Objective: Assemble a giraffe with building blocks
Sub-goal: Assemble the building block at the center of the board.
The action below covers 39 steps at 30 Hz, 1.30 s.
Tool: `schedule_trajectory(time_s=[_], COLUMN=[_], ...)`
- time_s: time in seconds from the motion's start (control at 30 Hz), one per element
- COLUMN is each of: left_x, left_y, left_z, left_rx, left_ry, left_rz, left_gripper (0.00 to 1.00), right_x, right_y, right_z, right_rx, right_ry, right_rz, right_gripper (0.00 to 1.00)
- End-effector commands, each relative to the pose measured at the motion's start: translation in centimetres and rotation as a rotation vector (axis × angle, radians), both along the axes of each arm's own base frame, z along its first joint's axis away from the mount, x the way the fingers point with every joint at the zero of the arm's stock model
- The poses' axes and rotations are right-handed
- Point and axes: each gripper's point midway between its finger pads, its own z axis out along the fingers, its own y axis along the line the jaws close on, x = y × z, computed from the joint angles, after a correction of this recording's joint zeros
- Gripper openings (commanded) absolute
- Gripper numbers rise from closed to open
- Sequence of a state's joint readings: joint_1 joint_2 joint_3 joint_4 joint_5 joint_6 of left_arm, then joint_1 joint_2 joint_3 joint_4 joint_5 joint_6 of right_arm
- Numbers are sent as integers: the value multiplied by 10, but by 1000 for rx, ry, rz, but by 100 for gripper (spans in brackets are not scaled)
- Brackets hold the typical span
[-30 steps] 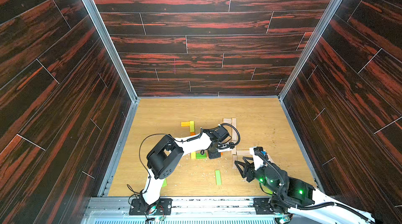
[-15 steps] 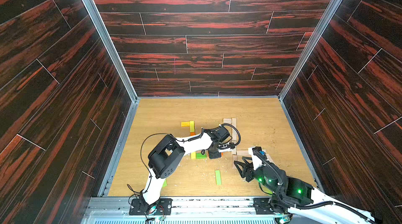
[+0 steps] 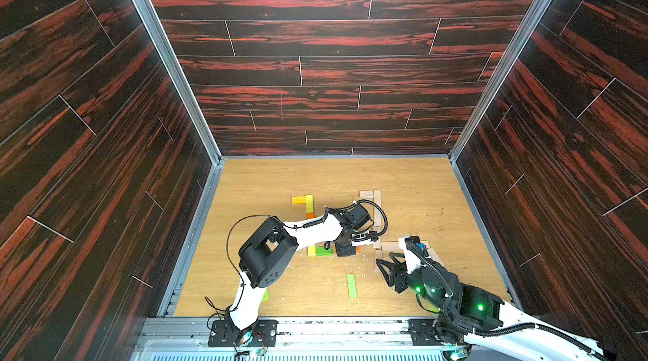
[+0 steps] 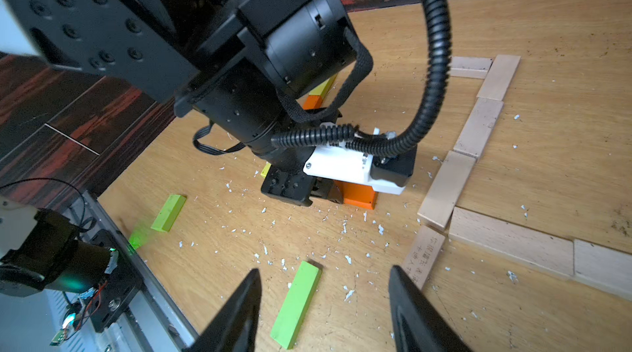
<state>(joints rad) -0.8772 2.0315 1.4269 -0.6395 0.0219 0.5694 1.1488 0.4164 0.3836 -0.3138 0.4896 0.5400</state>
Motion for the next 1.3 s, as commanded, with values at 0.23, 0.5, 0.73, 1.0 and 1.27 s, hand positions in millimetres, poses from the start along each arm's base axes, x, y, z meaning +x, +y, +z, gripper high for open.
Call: schedule_trajectory(time_s=[0.23, 0.5, 0.73, 1.0, 1.27], left_x=[-11, -10, -8, -8, -8], left_y=[17, 23, 26, 33, 32], left_z=[-3, -2, 0, 3, 4], left_rx=[57, 66, 70, 82, 77], left_ry=[13, 2, -8, -12, -11], left_rz=[-10, 0, 8, 15, 13], left_gripper=[24, 24, 24, 24, 25], right_x=[2, 2, 2, 2, 3], right_y=[4, 5, 6, 7, 8], right_z=[-2, -1, -2, -1, -1], right_rx=[2, 2, 2, 5, 3], right_ry=[1, 3, 3, 4, 3], right_rz=[1, 3, 5, 5, 6], right_gripper=[60, 60, 60, 60, 60])
